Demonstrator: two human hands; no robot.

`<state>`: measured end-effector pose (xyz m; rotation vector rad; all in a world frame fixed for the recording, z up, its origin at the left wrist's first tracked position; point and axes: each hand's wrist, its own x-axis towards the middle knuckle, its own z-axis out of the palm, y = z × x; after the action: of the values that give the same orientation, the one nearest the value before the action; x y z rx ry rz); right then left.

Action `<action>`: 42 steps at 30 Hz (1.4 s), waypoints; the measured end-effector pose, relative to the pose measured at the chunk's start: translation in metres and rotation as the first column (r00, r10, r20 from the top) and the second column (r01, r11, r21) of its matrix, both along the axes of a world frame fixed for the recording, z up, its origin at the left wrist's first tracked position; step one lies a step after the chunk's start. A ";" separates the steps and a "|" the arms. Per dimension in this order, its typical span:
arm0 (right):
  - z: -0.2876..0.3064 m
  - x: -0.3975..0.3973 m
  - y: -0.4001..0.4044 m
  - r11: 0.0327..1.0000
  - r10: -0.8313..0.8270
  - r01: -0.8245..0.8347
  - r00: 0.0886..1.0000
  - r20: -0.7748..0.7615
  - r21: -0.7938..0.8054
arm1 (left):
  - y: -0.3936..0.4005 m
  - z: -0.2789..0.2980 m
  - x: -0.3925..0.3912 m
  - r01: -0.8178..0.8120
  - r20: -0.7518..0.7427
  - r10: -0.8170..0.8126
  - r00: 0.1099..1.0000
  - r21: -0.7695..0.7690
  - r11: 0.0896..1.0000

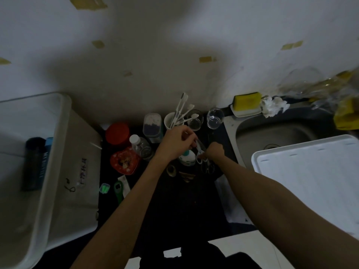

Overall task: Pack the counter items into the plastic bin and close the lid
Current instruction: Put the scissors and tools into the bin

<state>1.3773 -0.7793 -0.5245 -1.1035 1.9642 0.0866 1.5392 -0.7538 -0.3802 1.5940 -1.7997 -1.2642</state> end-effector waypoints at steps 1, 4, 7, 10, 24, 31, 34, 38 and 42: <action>0.002 -0.001 -0.001 1.000 0.004 -0.004 1.000 -0.005 -0.004 | -0.001 0.001 0.000 -0.002 0.001 0.002 1.000 -0.003 1.000; 0.005 -0.006 -0.003 1.000 0.027 -0.027 1.000 -0.009 -0.011 | -0.004 0.002 -0.001 0.001 0.009 -0.001 1.000 -0.006 1.000; 0.009 -0.010 -0.004 0.999 0.033 -0.032 0.999 0.022 -0.034 | -0.004 0.003 0.000 -0.014 0.009 0.013 1.000 0.010 1.000; 0.018 -0.014 -0.009 0.996 0.040 -0.035 0.997 0.063 -0.081 | -0.006 0.008 0.003 -0.034 0.008 0.034 0.999 0.019 0.999; 0.127 -0.042 0.005 0.926 0.134 -0.057 0.974 0.183 -0.373 | -0.001 0.030 0.022 -0.160 -0.106 0.160 0.981 0.009 0.987; 0.209 0.003 0.015 0.879 0.126 0.071 0.919 0.374 -0.472 | 0.013 0.043 0.033 -0.099 -0.386 0.198 0.901 0.261 0.960; 0.235 0.049 0.017 0.882 0.107 0.177 0.828 0.551 -0.437 | 0.022 0.054 0.048 0.076 -0.612 0.186 0.768 0.376 0.923; 0.253 0.116 0.025 0.907 0.062 0.247 0.724 0.688 -0.342 | 0.031 0.064 0.088 0.111 -0.752 0.347 0.560 0.484 0.868; 0.257 0.181 0.033 0.913 0.110 0.223 0.670 0.734 -0.341 | 0.045 0.062 0.158 0.146 -0.823 0.206 0.530 0.328 0.933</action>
<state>1.5584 -0.7462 -0.2676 -1.0875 1.2654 -0.7477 1.6975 -0.7086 -0.3180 0.8100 -0.9091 -1.9774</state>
